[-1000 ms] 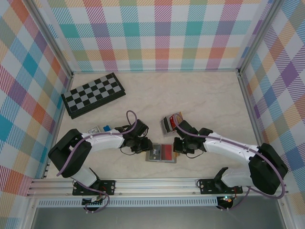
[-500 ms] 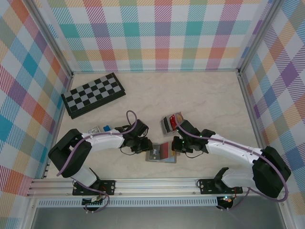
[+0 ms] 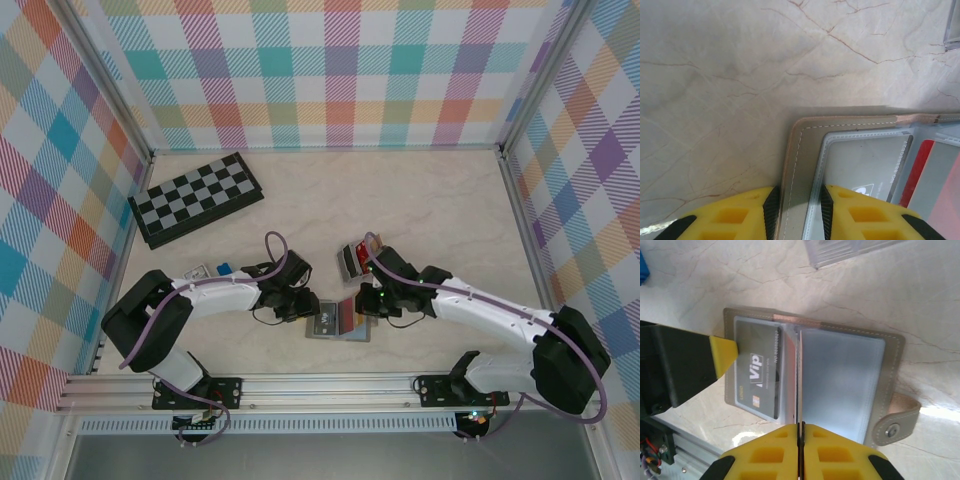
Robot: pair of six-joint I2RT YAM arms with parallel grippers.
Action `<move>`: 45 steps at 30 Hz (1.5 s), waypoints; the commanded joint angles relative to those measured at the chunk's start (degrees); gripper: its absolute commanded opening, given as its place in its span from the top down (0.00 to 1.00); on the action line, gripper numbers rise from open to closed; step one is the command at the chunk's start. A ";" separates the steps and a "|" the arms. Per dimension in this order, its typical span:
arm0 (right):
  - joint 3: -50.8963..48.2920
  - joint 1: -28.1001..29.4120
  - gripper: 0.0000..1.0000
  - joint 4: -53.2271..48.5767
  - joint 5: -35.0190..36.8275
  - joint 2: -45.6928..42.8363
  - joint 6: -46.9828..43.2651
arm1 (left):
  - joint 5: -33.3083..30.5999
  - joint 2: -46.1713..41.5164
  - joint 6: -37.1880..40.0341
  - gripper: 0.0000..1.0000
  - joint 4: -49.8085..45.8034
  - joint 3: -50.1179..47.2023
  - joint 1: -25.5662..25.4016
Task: Put the credit cards into the card holder
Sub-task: Flip over the card slot in the card holder.
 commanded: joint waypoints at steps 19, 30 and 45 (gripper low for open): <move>2.19 0.46 0.91 3.41 -4.55 4.27 -1.93 | -0.07 1.32 0.16 0.72 1.76 -0.16 -1.39; 3.54 0.48 0.92 2.54 -4.42 6.21 -2.25 | -0.69 0.45 0.03 0.72 1.85 -0.51 -1.40; 4.66 0.59 0.92 -7.31 6.09 5.18 0.33 | -2.94 -1.46 0.05 0.72 -0.27 -0.60 -1.42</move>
